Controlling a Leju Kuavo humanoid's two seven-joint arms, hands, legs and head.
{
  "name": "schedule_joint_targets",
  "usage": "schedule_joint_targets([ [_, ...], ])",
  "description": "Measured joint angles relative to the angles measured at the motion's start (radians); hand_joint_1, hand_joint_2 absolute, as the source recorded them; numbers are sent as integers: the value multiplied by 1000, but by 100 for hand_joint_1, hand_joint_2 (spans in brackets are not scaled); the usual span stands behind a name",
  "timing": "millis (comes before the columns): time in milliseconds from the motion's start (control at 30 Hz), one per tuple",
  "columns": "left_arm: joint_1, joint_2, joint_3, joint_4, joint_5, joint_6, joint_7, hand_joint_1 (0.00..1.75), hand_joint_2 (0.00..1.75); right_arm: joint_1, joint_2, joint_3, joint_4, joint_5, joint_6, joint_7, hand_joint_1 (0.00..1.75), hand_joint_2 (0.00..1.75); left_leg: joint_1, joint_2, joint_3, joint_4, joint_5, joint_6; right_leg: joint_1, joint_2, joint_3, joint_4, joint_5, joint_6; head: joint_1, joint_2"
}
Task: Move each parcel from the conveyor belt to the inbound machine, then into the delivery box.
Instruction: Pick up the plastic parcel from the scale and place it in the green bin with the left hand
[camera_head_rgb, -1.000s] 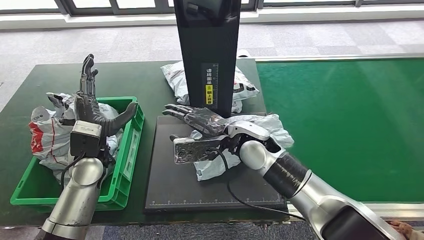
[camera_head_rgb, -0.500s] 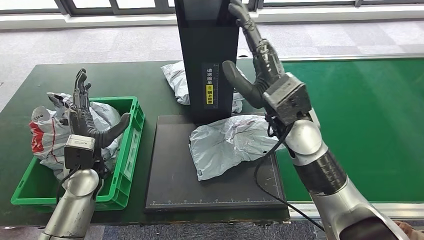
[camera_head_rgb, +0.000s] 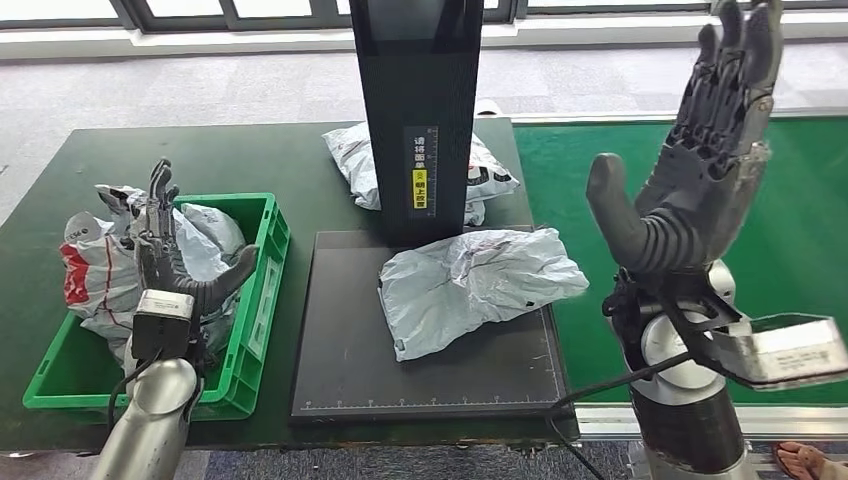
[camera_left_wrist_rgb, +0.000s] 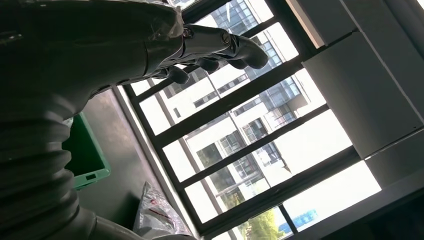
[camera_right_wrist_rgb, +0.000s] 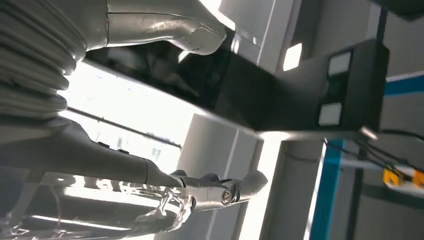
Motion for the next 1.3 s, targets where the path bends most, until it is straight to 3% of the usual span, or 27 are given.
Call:
schedule_joint_targets([
  [167,-27,-38,-41,45,-72,-48,40,0,175,18,17,-1,-42,141,-231,32,0,175,-1,0,0,0,0,0,-1,0,1,0,0,0,0,0],
  [400,-122,-106,-151,160,-182,-137,102,0,175,-23,23,-7,-13,226,-373,142,0,175,-2,0,0,1,1,2,-2,0,0,0,2,3,0,0],
  [667,-290,-209,-323,352,-287,-184,138,0,175,-132,15,-71,156,225,-376,198,0,175,-5,0,-2,2,3,5,-3,0,0,0,5,6,0,0],
  [1000,-361,-241,-405,441,-358,-183,148,0,175,-174,1,-99,241,227,-367,215,0,175,-5,0,-3,2,3,6,-3,0,-2,0,5,7,0,0],
  [1300,-464,-339,-596,565,-597,-187,189,0,175,-224,-34,-103,346,229,-330,219,0,175,-8,-1,-4,3,3,8,-5,-1,-2,0,6,9,0,0],
])
